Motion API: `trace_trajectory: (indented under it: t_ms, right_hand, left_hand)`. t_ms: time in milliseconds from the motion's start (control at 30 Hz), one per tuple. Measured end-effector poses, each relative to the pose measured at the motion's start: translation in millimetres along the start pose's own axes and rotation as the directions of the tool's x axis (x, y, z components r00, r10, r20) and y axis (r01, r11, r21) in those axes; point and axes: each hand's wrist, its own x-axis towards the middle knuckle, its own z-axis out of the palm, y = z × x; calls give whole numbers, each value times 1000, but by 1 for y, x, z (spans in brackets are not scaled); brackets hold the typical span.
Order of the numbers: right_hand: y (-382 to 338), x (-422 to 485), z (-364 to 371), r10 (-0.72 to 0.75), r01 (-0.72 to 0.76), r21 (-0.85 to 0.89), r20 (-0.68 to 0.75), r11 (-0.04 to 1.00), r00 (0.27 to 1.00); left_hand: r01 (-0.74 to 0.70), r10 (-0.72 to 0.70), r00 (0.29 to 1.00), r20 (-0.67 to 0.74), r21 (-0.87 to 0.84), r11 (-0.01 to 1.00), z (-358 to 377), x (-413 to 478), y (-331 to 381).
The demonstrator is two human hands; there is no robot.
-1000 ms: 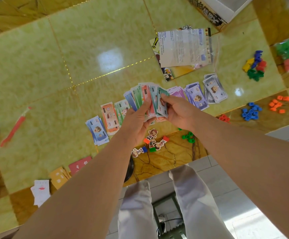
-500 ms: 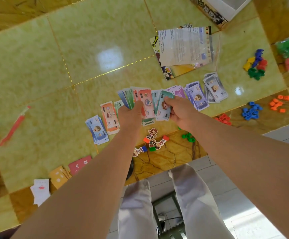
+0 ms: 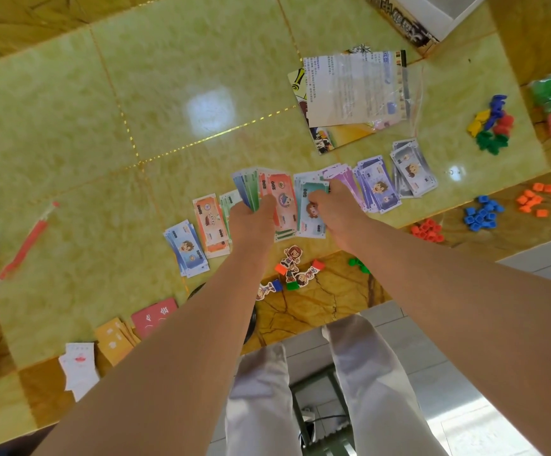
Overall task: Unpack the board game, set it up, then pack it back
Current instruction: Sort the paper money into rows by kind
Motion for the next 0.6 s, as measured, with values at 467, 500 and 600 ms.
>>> trace_trajectory:
  t_ms: [467,500,600]
  right_hand:
    - [4,2,0,-27,30,-251,16,968,1000]
    - [6,4,-3,-36,23,-271,-43,962,998]
    - [9,12,-15,-100,41,-367,-143,929,985]
  left_hand:
    - [116,-112,992,58,-62,991,-4,3,0]
    - [121,-119,992,43,-47,992,-6,5,-1]
    - [131,-131,991,4,-23,991,-15,14,-5]
